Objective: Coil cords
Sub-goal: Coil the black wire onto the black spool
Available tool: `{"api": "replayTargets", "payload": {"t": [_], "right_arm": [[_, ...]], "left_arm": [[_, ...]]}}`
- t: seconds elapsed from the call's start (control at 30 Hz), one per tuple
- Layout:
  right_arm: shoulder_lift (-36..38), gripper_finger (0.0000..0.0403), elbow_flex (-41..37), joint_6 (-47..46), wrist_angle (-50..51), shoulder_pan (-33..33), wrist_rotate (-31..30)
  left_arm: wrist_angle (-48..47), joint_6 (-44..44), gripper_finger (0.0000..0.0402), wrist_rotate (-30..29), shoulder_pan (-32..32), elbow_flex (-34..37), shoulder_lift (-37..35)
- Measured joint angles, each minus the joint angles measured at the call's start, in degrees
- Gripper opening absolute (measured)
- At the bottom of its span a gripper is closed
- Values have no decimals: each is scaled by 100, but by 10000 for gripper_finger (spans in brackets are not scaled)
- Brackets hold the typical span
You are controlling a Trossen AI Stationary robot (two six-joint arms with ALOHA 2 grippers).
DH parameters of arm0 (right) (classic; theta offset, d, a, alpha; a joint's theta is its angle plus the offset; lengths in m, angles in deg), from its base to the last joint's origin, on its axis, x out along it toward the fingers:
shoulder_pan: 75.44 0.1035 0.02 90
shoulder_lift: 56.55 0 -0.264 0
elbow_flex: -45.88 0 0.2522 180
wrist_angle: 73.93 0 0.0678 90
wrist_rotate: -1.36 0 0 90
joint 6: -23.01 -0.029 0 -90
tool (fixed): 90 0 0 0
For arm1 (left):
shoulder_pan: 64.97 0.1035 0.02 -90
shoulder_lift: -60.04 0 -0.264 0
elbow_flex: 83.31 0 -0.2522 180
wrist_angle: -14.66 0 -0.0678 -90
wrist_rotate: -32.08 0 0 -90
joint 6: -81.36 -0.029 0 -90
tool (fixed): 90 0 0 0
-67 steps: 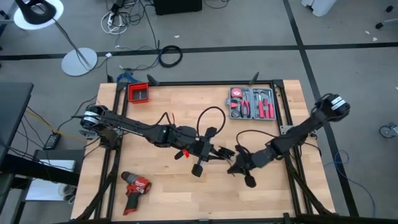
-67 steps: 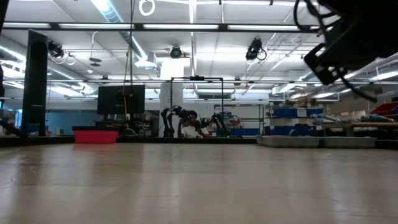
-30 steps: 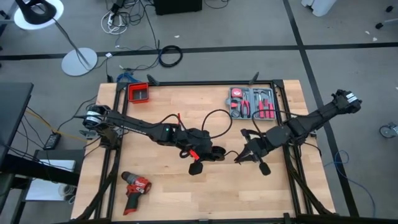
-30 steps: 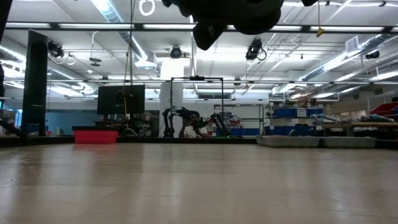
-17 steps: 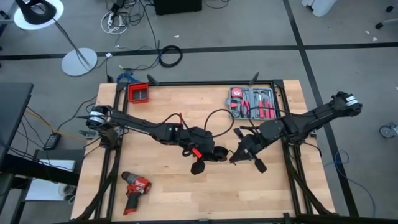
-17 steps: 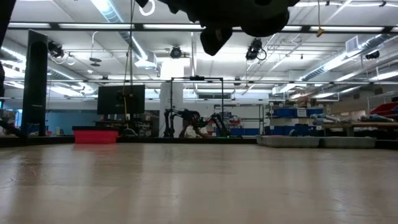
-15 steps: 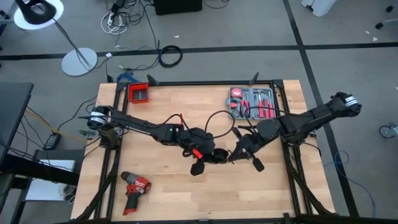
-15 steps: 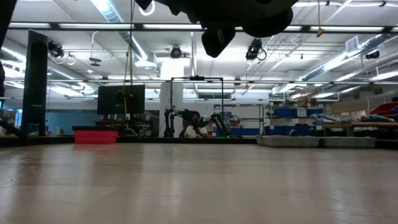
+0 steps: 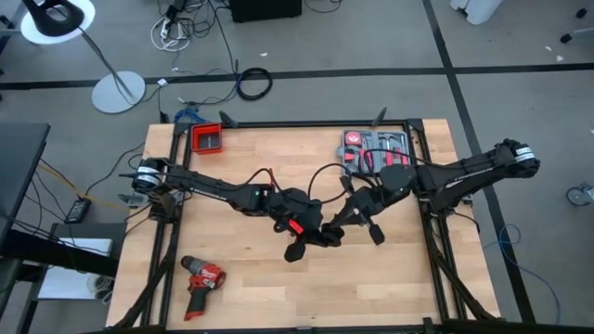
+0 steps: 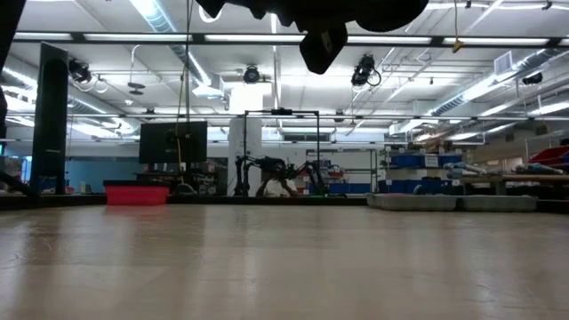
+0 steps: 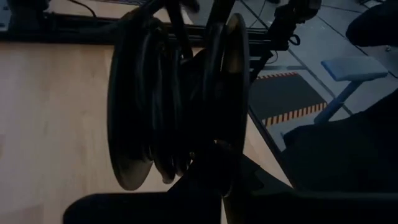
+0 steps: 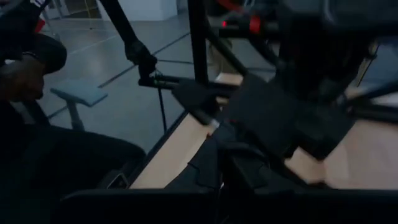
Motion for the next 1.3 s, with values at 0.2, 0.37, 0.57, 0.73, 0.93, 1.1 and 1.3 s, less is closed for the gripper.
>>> {"api": "replayTargets", "payload": {"t": [0.2, 0.37, 0.57, 0.73, 0.93, 1.1, 1.3], "right_arm": [[-120, 16, 2, 342, -332, 126, -419], [-143, 14, 2, 715, -471, 187, -772], [-210, 14, 2, 1063, -665, 333, -1123], [-210, 14, 0, 1019, -964, 331, -1131], [-223, 12, 0, 996, -975, 331, -1260], [-223, 11, 0, 1177, -755, 339, -1386], [-410, 28, 25, 1160, -355, 501, -1382]], "left_arm": [[75, -17, 0, 182, 0, 0, 0], [146, -11, 0, 189, -17, 0, 0], [119, -18, 0, 322, -20, 0, 0], [113, -21, 0, 327, -22, -6, -4], [138, -28, 0, 351, -26, -7, -7], [216, -38, 0, 354, -34, -7, -3], [92, -226, 0, 338, -66, 26, 33]]}}
